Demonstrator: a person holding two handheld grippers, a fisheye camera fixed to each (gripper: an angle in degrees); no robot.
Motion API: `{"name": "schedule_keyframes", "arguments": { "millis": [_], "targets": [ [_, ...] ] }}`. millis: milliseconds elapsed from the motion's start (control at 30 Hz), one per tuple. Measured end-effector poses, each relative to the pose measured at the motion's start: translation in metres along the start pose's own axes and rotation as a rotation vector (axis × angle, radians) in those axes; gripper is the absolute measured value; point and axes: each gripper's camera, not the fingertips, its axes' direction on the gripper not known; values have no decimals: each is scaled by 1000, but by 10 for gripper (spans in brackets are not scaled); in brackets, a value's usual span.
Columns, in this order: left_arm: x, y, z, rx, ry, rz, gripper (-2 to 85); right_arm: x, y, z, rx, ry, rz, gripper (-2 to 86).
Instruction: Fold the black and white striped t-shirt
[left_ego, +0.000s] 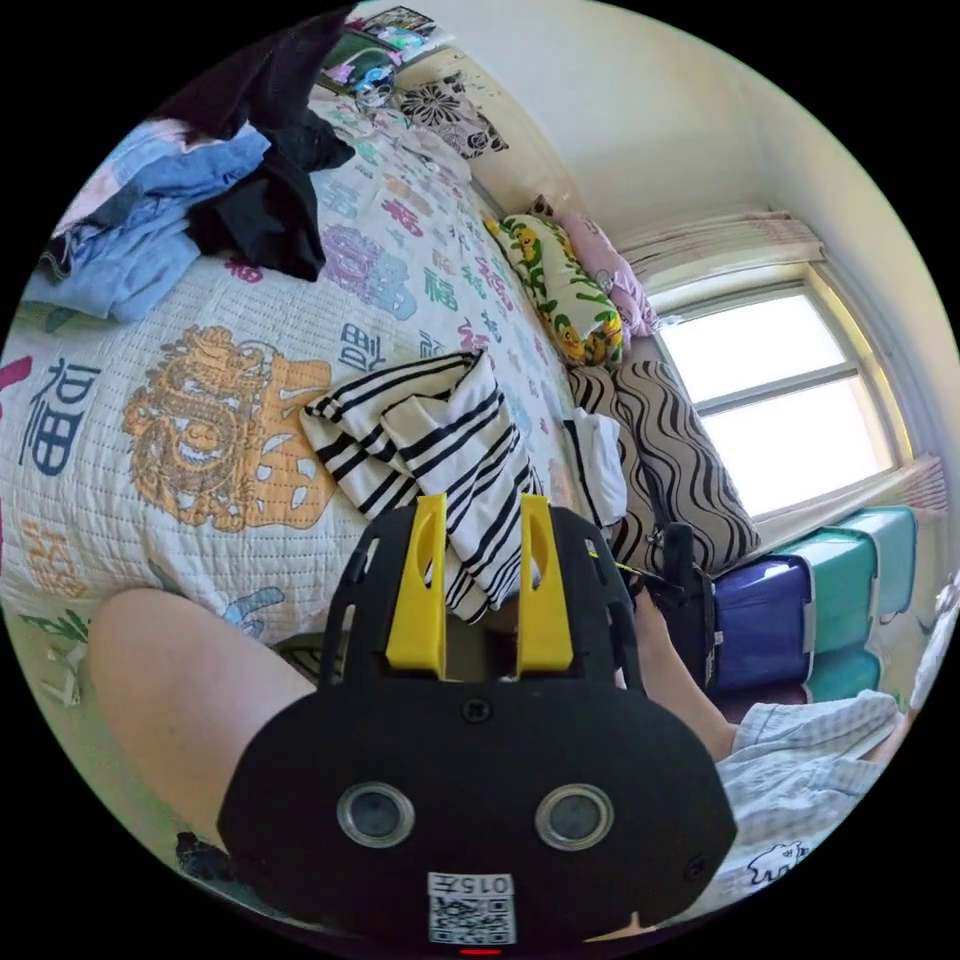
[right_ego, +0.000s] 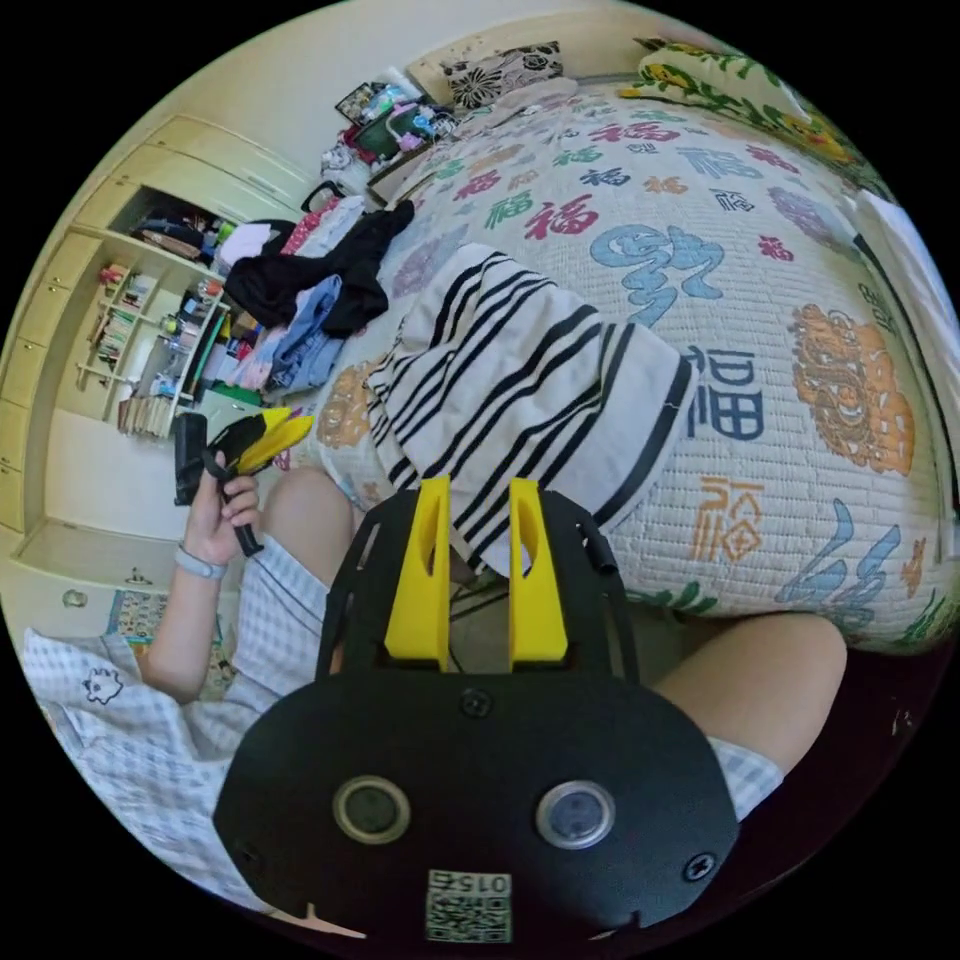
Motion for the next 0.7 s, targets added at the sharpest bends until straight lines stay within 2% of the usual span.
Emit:
{"name": "schedule_keyframes", "arguments": {
  "millis": [133, 233, 300, 367, 433, 533, 700],
  "targets": [
    [-9, -13, 46, -95, -19, -35, 115, -26, -6, 33, -109, 68, -139, 97],
    [-15, -14, 66, -104, -73, -71, 122, -49, -17, 68, -238, 227, -277, 102],
    [-26, -10, 78, -111, -99, -151, 134, -57, -26, 86, -282, 383, -340, 61],
    [-35, -5, 90, -142, -105, -216, 135, -57, -30, 83, -289, 435, -383, 37],
    [-42, 1, 104, -157, -88, -259, 135, -46, -38, 67, -286, 345, -336, 14],
    [-47, -2, 126, -169, -93, -284, 132, -13, -48, 19, -203, 51, -178, 2],
    [-46, -17, 143, -215, -223, -279, 63, 24, -62, -100, 99, -250, -106, 1]
  ]
}}
